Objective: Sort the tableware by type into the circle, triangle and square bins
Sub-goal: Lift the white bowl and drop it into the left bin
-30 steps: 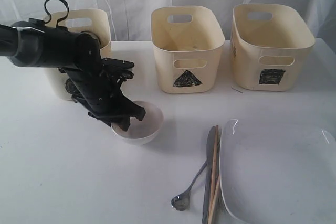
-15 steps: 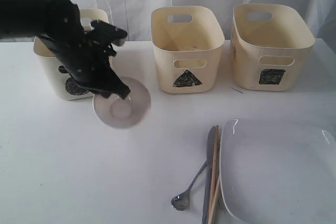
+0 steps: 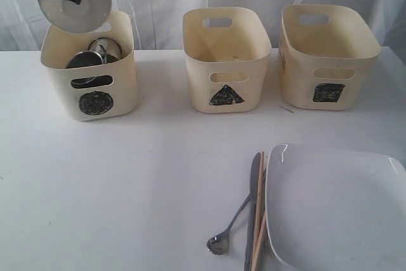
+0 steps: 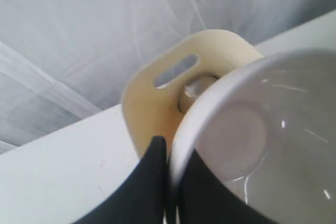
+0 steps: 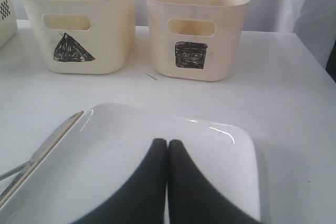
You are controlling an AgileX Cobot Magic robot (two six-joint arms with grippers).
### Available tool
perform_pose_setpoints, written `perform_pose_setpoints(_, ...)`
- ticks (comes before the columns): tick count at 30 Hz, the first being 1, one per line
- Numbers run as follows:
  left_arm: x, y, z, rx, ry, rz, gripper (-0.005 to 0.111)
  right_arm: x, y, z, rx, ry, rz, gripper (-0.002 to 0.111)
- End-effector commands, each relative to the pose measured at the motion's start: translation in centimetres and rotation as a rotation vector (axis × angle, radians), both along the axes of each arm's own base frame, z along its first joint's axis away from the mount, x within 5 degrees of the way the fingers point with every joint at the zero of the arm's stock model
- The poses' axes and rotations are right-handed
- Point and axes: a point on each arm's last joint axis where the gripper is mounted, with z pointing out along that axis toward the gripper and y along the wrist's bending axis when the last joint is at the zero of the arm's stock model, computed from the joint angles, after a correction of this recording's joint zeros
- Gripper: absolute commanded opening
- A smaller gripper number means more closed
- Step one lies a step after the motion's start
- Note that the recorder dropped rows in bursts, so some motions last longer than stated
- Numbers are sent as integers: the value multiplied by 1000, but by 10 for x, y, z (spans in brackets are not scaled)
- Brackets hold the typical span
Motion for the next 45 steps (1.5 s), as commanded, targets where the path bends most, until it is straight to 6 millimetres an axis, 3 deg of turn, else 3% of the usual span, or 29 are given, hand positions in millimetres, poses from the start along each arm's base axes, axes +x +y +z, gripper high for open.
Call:
perform_pose_setpoints(1, 29, 25, -10, 23, -72, 36, 0, 0, 0, 0, -2, -15, 7, 0)
perform_pose_setpoints(12, 80, 30, -55, 72, -91, 9, 0, 0, 0, 0, -2, -15, 7, 0)
perform_pose_setpoints(17, 96, 36, -64, 84, -97, 20, 0, 0, 0, 0, -2, -15, 7, 0)
perform_pose_setpoints(30, 114, 38, -95, 99, -47, 26, 0, 0, 0, 0, -2, -15, 7, 0)
perform_pose_setpoints(32, 115, 38, -100, 101, -34, 27, 6, 0, 0, 0, -2, -15, 7, 0)
perform_pose_setpoints(38, 116, 39, -104, 100, -17, 35, 40, 0, 0, 0, -2, -15, 7, 0)
perform_pose_setpoints(45, 99, 43, -79, 4, 45, 120, 43, 0, 0, 0, -12, -15, 9, 0)
